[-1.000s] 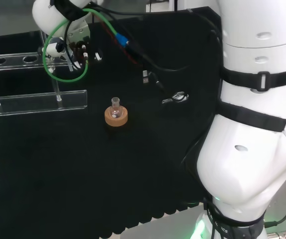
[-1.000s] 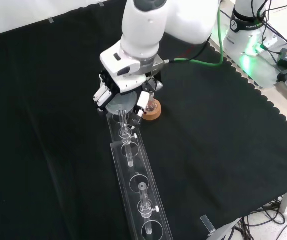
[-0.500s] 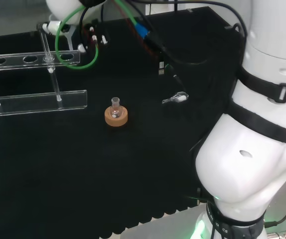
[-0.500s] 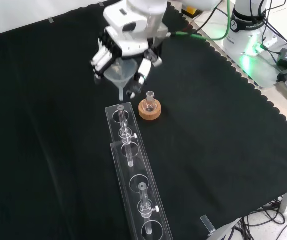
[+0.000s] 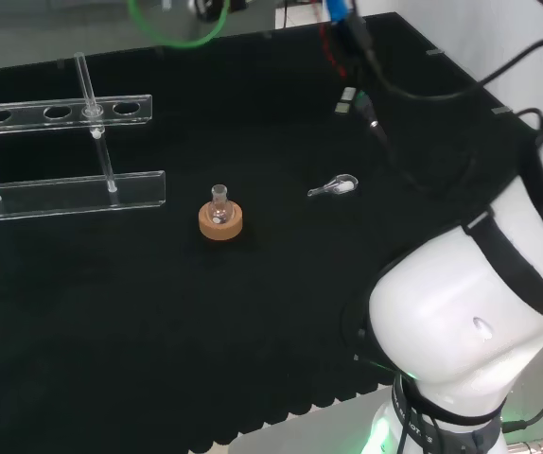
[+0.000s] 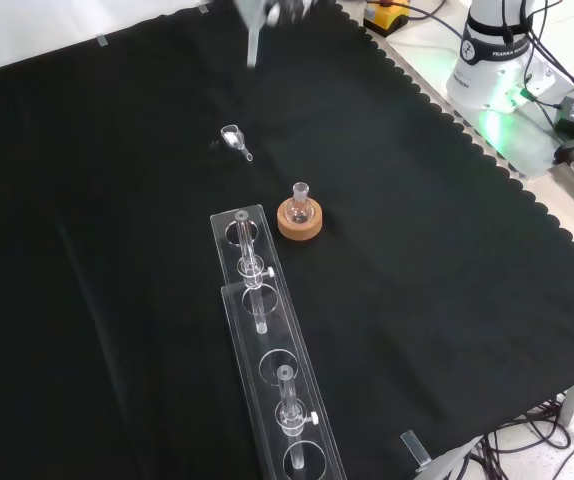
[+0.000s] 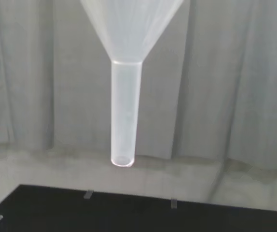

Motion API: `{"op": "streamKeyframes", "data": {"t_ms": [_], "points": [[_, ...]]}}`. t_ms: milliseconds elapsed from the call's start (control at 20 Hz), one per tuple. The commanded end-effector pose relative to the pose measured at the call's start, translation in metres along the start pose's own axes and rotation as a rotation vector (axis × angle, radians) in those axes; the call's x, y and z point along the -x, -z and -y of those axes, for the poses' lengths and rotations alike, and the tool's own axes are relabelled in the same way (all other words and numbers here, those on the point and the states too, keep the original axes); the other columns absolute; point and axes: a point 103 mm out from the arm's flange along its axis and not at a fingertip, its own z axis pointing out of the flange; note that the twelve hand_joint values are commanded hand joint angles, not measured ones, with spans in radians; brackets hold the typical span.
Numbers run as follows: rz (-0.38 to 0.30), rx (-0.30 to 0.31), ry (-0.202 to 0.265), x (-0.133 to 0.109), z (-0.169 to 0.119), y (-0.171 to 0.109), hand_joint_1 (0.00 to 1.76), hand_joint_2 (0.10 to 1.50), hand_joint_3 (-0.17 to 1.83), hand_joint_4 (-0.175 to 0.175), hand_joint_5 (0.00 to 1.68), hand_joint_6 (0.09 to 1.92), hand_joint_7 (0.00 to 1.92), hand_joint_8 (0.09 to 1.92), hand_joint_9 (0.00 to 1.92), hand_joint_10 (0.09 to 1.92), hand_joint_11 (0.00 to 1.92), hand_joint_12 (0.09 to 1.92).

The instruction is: Pick up the funnel from the transparent funnel stand.

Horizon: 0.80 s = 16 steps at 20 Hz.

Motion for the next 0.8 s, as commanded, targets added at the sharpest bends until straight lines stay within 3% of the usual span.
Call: {"op": "streamKeyframes", "data": {"t_ms": [50,200,400,600,800], "points": [[-0.164,-0.082,0.040,0.083,0.082,0.049,1.18,0.74,0.63,-0.175,1.13,0.92,1.36,1.32,1.89,1.23,1.92,1.47],[-0.189,-0.107,0.044,0.092,0.095,0.047,1.18,0.74,0.64,-0.175,1.13,0.92,1.36,1.32,1.89,1.23,1.92,1.47],[-0.221,-0.109,0.034,0.078,0.112,0.039,1.18,0.73,0.64,-0.175,1.12,0.92,1.36,1.32,1.89,1.23,1.92,1.47],[-0.174,-0.123,-0.024,0.068,0.122,0.029,1.18,0.73,0.65,-0.175,1.12,0.93,1.36,1.32,1.89,1.23,1.92,1.48],[-0.151,-0.123,-0.078,0.081,0.125,0.030,1.18,0.73,0.65,-0.175,1.13,0.93,1.35,1.31,1.89,1.23,1.92,1.48]]}}
